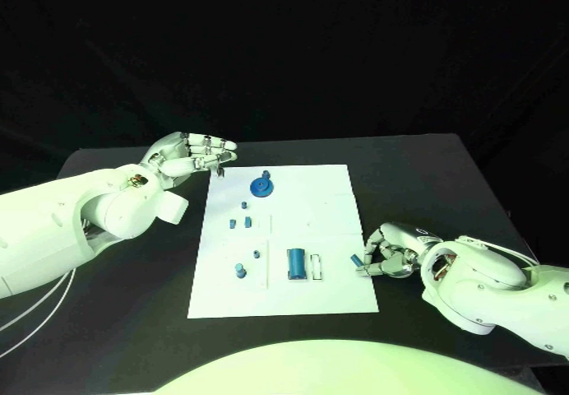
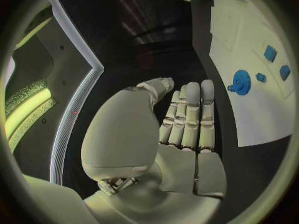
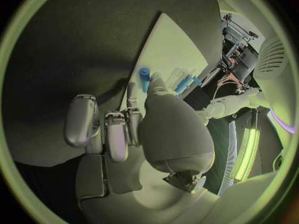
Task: Assemble the parts on the task board
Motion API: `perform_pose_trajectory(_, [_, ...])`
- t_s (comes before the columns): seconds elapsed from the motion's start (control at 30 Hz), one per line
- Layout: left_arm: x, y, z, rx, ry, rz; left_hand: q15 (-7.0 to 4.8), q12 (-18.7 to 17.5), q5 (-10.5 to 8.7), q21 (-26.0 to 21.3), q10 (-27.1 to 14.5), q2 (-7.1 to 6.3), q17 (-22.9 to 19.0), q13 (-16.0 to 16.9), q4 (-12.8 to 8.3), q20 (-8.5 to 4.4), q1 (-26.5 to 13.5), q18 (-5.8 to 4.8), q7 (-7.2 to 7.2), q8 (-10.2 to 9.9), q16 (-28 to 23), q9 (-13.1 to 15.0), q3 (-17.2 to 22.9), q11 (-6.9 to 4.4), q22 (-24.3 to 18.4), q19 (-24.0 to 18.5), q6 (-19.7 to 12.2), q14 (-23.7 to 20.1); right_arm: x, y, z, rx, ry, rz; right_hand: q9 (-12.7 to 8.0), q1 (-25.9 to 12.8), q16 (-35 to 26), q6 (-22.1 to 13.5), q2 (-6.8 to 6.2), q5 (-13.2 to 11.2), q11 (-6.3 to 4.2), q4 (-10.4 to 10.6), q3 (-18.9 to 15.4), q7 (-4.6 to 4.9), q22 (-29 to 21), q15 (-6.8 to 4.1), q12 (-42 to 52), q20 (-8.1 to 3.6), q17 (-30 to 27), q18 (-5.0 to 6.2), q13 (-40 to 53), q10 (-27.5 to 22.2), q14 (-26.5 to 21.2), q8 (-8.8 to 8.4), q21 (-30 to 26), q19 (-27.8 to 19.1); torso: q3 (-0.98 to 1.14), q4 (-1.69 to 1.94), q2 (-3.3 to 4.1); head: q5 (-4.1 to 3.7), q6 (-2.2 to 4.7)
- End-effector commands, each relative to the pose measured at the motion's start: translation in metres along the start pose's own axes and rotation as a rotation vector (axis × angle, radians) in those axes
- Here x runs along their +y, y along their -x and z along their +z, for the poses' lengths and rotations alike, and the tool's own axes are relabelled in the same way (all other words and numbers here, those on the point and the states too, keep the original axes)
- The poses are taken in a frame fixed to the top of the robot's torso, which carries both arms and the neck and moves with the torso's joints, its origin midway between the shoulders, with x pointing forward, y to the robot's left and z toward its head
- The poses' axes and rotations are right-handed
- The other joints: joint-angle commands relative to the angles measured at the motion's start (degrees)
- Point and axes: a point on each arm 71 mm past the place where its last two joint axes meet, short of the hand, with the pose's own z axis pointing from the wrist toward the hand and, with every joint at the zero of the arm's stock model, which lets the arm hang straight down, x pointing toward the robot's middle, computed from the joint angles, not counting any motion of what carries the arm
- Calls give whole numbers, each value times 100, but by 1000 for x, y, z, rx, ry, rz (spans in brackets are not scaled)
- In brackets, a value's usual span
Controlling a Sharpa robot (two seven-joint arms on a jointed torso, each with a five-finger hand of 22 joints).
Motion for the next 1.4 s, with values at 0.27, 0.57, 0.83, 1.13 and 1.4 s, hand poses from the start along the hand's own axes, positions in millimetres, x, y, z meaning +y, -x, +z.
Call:
perform_pose_trajectory(0.27, [-1, -1, 0, 4, -11, -7, -7, 27, 1, -39, -44, -4, -10, 9, 38, -6, -52, 78, -3, 26, 41, -6, 2, -6, -10, -41, -12, -47, 3, -10, 4, 30, 4, -58, -60, 609, 18, 42, 19, 75, -82, 7, 701, -58, 672, -63, -22, -68, 1074, -68, 682, 132, 516, -135, 7, 17, -1, 3, -2, 2, -20])
perform_pose_trajectory(0.57, [-1, 0, -1, 3, -9, -6, -9, 32, 3, -41, -46, 0, -10, 10, 37, -7, -46, 79, -3, 29, 44, -6, 7, -7, -10, -40, -12, -47, 4, -12, 7, 38, -6, -89, -44, 756, 16, 104, -457, 124, -96, -19, 2240, -64, 733, -73, -50, -86, 1080, -70, 692, 126, 517, -214, -23, 31, -5, 3, -3, 15, -20])
perform_pose_trajectory(0.83, [-1, 0, -1, 3, -8, -4, -9, 34, 3, -42, -47, 2, -11, 10, 35, -7, -43, 79, -3, 30, 44, -6, 9, -8, -11, -39, -12, -48, 11, -11, 5, 21, 0, -78, 295, 185, 10, -26, -952, 413, -59, -567, 3800, -17, 808, -49, -75, -67, 1078, -73, 695, 142, 516, 7, -47, 45, -6, -2, -13, 36, -20])
perform_pose_trajectory(1.13, [-1, -1, 0, 3, -7, -4, -9, 34, 3, -42, -47, 2, -11, 10, 35, -7, -43, 79, -3, 30, 44, -6, 9, -8, -11, -39, -12, -48, 35, -4, 3, -12, 61, -16, 444, -267, 20, -104, -938, 579, -73, -757, 4118, -38, 855, -60, -49, -70, 1107, -84, 717, 175, 523, 89, 11, 76, -5, -2, -16, 41, -9])
perform_pose_trajectory(1.4, [-1, -1, 1, 3, -8, -4, -10, 42, 4, -43, -49, 7, -11, 12, 36, -8, -39, 80, -1, 33, 48, -6, 14, -7, -11, -36, -12, -48, 46, -13, 8, 102, -2, 206, 501, -883, 34, -28, -1065, 1110, -110, -654, 4059, -83, 883, -90, 41, -95, 1140, -87, 786, 224, 531, 115, 10, 95, -10, 6, -6, 11, -4])
